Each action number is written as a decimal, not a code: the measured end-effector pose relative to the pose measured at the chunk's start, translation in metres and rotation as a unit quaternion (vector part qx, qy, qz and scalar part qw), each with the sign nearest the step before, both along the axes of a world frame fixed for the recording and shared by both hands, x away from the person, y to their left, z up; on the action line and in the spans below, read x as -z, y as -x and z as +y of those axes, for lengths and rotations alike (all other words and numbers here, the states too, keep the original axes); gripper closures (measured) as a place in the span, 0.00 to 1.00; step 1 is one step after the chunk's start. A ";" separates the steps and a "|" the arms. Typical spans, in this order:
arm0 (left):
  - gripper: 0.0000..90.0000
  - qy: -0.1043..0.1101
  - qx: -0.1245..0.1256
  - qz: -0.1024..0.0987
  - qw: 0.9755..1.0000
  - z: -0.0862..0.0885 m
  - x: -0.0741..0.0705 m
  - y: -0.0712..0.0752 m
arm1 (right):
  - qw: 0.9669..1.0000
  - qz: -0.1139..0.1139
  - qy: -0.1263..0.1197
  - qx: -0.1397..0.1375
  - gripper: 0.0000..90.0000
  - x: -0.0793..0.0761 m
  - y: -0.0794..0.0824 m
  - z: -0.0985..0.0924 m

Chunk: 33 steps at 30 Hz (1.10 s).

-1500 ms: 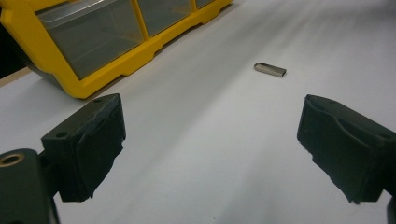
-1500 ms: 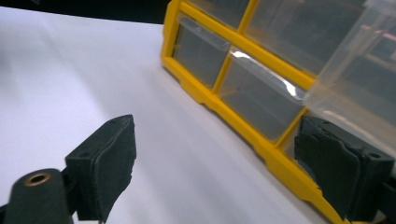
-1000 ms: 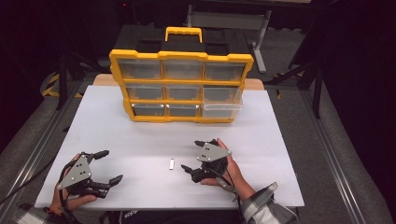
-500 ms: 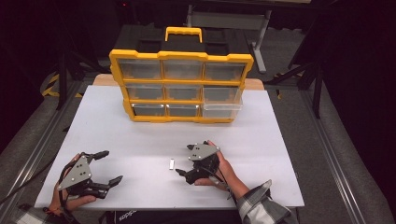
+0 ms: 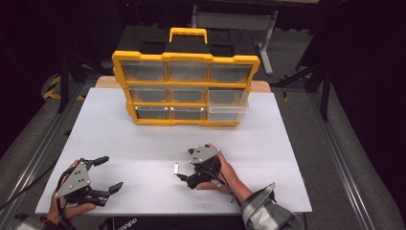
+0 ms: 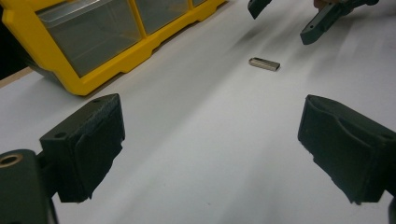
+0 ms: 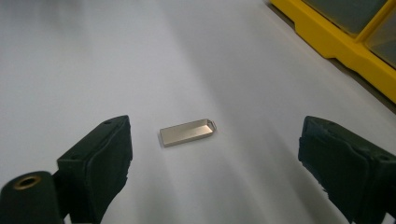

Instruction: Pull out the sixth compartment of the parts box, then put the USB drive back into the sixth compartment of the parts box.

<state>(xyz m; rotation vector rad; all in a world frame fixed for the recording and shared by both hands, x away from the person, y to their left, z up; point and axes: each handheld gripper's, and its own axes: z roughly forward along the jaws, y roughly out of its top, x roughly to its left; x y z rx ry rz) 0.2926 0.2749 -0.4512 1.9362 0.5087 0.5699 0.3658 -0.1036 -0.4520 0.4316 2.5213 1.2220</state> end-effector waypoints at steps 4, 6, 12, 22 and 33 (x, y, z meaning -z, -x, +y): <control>0.09 0.001 -0.002 -0.001 1.000 0.001 0.000 0.000 | 1.000 0.002 0.001 -0.007 0.12 0.001 -0.002 0.004; 0.09 -0.002 -0.003 0.000 1.000 0.001 0.000 0.000 | 1.000 0.003 0.001 -0.011 0.12 0.001 -0.002 0.005; 0.09 0.003 -0.001 0.004 1.000 0.000 0.001 -0.001 | 0.999 0.020 0.014 -0.021 0.11 0.008 -0.009 0.014; 0.09 0.001 0.006 0.003 1.000 -0.001 0.001 -0.002 | 0.998 0.042 0.039 -0.028 0.20 0.014 -0.016 0.025; 0.09 -0.004 0.009 0.006 1.000 -0.003 0.001 -0.003 | 0.997 0.045 0.040 -0.044 0.48 0.014 -0.023 0.028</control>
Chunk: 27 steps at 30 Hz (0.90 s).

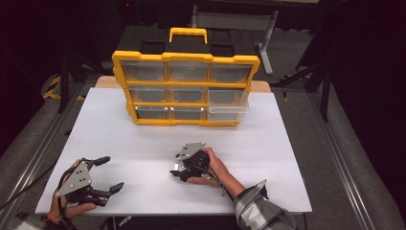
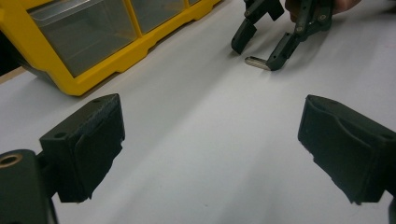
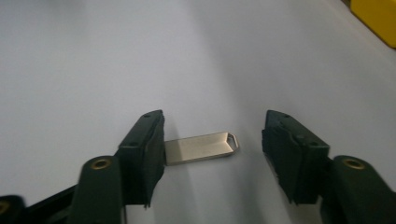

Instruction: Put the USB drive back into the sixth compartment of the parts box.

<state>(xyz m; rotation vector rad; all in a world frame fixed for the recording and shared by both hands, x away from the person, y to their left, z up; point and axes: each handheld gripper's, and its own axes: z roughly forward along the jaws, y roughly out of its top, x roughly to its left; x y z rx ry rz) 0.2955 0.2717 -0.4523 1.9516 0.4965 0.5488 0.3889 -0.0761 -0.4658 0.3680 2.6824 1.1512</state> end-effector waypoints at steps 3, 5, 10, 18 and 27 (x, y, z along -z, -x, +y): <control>0.09 0.000 0.000 0.001 1.000 0.000 0.000 0.000 | 1.000 0.008 -0.001 -0.017 0.57 0.000 0.000 0.000; 0.09 0.000 0.000 0.002 1.000 0.000 0.000 -0.001 | 1.000 0.013 -0.003 -0.020 0.58 0.000 -0.001 0.000; 0.10 -0.001 0.002 -0.001 1.000 -0.002 0.000 0.001 | 1.000 0.013 -0.005 -0.016 0.59 0.000 0.000 0.000; 0.10 0.006 0.001 -0.003 1.000 0.000 -0.001 0.001 | 1.000 0.001 -0.001 -0.012 0.60 -0.001 0.003 0.001; 0.10 0.003 0.000 -0.002 1.000 0.000 -0.001 0.002 | 1.000 -0.006 0.004 -0.017 0.60 -0.003 0.008 -0.001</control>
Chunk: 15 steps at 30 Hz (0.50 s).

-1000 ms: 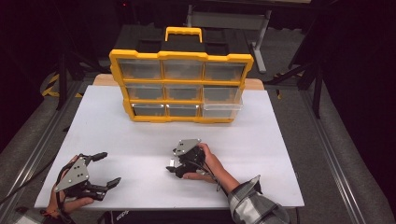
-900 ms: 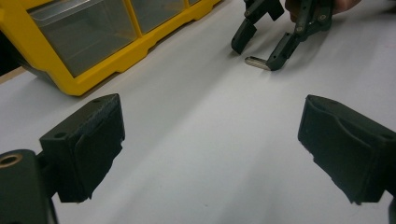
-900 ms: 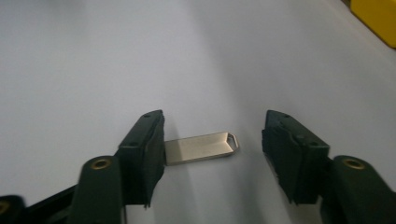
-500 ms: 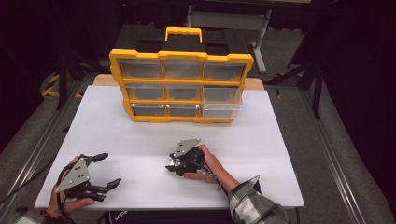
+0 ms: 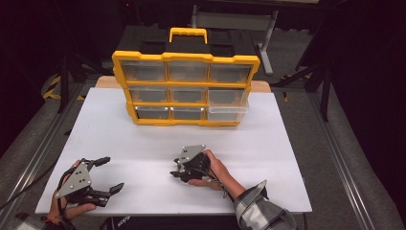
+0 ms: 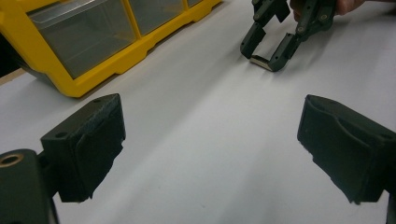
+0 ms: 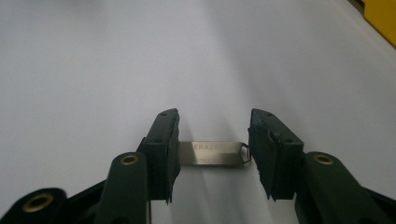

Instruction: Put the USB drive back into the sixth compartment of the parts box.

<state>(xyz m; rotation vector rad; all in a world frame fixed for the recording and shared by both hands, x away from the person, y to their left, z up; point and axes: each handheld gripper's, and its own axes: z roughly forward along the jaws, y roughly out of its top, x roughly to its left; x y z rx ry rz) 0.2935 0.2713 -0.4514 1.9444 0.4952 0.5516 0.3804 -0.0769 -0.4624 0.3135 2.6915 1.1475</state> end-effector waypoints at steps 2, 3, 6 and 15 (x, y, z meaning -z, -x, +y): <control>0.10 -0.001 0.000 0.001 1.000 0.000 0.000 0.000 | 1.000 -0.003 -0.003 0.001 0.75 -0.001 0.001 -0.001; 0.10 -0.001 0.000 0.000 1.000 0.000 0.000 0.000 | 1.000 -0.005 -0.008 0.002 0.87 -0.002 0.001 -0.001; 0.10 -0.001 0.000 0.002 1.000 0.001 0.000 0.001 | 1.000 -0.004 -0.014 0.000 0.74 -0.004 0.002 -0.003; 0.10 -0.002 -0.001 -0.001 1.000 0.002 -0.001 0.001 | 1.000 -0.009 -0.010 0.004 0.62 -0.005 0.003 -0.007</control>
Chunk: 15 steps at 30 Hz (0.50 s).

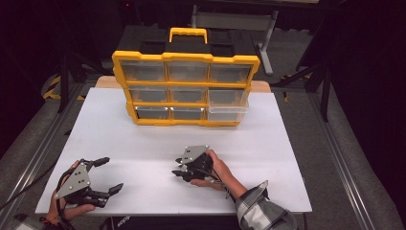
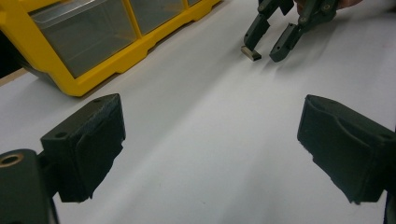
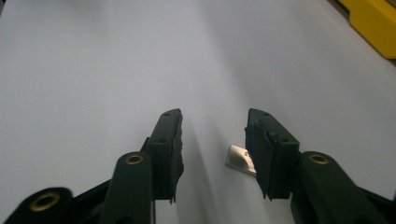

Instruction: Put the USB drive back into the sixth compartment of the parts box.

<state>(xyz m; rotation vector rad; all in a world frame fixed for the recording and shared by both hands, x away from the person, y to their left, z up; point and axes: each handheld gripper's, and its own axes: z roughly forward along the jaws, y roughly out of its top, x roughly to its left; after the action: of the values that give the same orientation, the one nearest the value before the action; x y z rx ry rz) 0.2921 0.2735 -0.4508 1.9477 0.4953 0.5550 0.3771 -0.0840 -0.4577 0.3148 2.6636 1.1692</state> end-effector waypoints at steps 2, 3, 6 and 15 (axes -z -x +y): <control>0.10 0.002 0.000 0.001 1.000 0.001 0.000 -0.001 | 1.000 -0.004 -0.003 0.004 0.61 -0.002 -0.001 -0.003; 0.10 0.002 0.000 0.001 1.000 0.001 0.000 -0.001 | 1.000 -0.002 -0.003 0.007 0.60 -0.002 -0.001 -0.004; 0.10 0.000 0.001 0.001 1.000 0.001 0.000 0.000 | 1.000 -0.002 0.005 0.016 0.52 -0.003 -0.004 -0.007; 0.10 0.000 0.002 0.000 1.000 0.001 0.000 0.000 | 0.998 0.014 0.009 0.065 0.42 0.006 -0.012 -0.007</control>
<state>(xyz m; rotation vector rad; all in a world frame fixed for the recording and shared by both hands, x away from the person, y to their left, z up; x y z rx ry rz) 0.2923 0.2742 -0.4504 1.9484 0.4924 0.5529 0.3894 -0.0915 -0.4641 0.4969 2.6314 1.1075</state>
